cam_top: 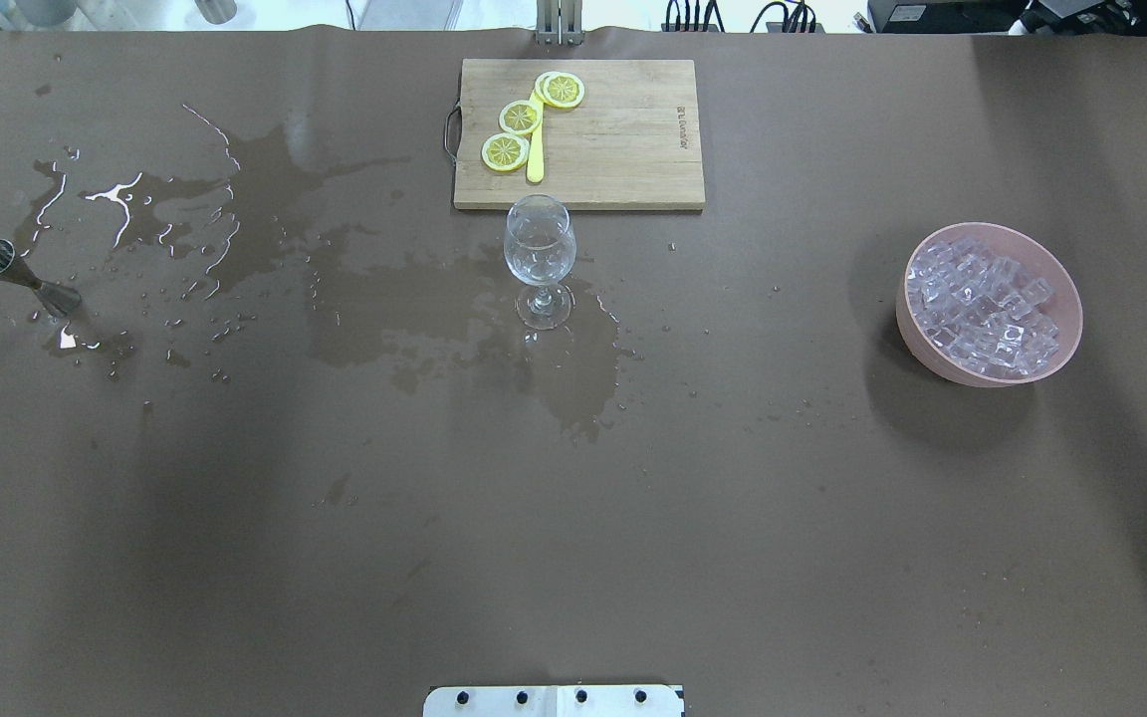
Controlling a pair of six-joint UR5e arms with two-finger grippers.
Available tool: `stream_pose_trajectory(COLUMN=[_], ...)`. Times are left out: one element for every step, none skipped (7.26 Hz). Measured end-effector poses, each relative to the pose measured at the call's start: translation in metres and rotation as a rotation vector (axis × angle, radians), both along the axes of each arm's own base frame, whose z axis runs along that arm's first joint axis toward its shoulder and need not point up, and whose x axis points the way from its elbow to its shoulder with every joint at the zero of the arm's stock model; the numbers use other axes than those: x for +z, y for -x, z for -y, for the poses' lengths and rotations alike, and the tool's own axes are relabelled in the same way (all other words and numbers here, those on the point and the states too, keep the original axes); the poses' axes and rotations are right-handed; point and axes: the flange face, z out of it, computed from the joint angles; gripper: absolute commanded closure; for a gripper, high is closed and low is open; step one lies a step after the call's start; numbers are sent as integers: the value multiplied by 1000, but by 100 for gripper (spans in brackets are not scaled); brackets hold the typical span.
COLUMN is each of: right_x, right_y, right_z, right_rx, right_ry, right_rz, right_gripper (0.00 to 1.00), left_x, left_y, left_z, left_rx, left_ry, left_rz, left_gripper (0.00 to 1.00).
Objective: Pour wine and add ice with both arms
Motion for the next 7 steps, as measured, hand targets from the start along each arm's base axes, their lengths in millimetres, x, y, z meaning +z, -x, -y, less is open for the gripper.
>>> stream_pose_trajectory(right_x=[-1,-1,-2,-3,-6,-9,-13], right_y=[0,0,0,1,3,6,10], right_z=[0,1,1,1,1,1,3], right_rx=[0,1,2,3,2,-3,-9], right_ry=[-1,-3,-2,-2,-5,-9,-21], right_rz=[0,-1,0,4,7,8,11], right_gripper=[0,0,0,0,0,0,0], left_x=[8,23,32,39,46,51,54], left_y=[-2,-3,-5,-10,-16,-25,-38], left_z=[-5,-15,-22,-29,-40,-50,-60], left_rx=[-4,-15,-32,-44,-66,-96,-126], left_ry=[-2,-14,-18,-23,-33,-41,-41], left_rz=[-3,-9,-17,-25,-41,-65,-97], left_gripper=[3,3,3,3,3,3,3])
